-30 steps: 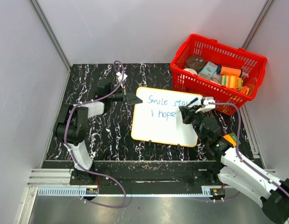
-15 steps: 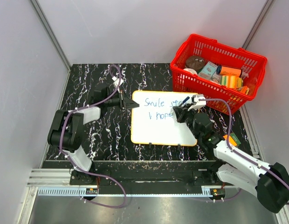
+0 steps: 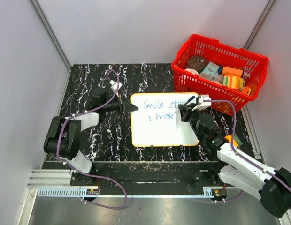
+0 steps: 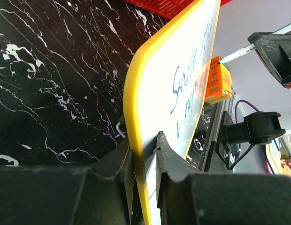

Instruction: Write a sentence on the whiteboard

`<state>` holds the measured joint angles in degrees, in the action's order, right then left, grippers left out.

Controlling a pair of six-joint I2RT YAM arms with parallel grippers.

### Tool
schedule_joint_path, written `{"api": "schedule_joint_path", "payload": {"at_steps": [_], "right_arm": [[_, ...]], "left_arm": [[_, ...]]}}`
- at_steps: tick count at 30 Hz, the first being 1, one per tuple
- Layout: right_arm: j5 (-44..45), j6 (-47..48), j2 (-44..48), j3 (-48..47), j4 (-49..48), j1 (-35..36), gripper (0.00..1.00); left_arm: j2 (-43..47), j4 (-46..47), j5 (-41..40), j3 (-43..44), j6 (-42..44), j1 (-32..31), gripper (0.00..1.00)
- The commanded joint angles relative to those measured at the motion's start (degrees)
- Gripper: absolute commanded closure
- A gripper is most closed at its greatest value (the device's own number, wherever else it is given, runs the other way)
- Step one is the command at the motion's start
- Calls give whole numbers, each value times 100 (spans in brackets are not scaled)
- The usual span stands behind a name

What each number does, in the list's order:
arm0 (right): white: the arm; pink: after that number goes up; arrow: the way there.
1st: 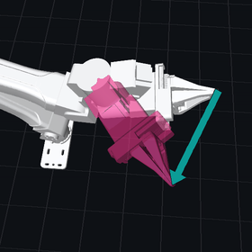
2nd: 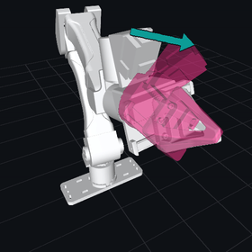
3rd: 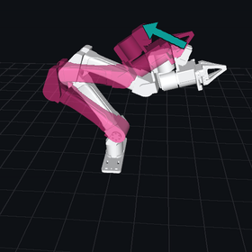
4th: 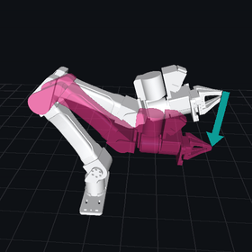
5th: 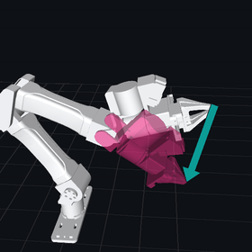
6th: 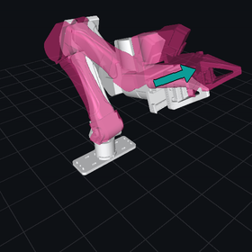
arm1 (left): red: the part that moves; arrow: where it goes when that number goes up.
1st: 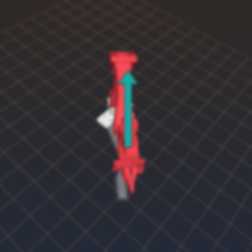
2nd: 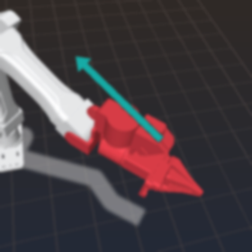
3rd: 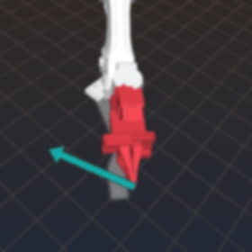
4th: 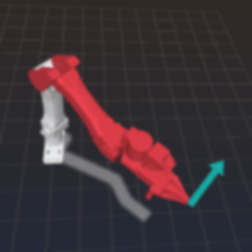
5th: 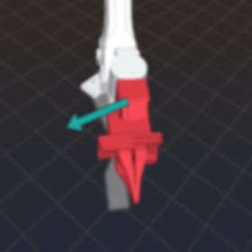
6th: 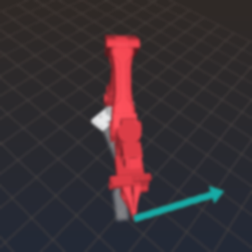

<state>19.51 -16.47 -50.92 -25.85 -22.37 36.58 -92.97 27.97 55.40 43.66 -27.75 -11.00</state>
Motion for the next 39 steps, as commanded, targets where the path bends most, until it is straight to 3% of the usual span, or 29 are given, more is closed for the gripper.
{"api": "schedule_joint_path", "payload": {"at_steps": [1,20,29,39], "right_arm": [[255,223,-41,-272,-48,-19,100],[290,373,-524,-184,-558,113,100],[537,294,-683,-254,-514,113,100],[229,170,-762,-272,-383,113,100]], "left_arm": [[261,112,-1391,-401,1132,107,100],[481,350,-1470,-736,1017,134,100],[464,359,-1418,-710,1035,134,100],[429,403,-1347,-701,1026,134,100]]}}
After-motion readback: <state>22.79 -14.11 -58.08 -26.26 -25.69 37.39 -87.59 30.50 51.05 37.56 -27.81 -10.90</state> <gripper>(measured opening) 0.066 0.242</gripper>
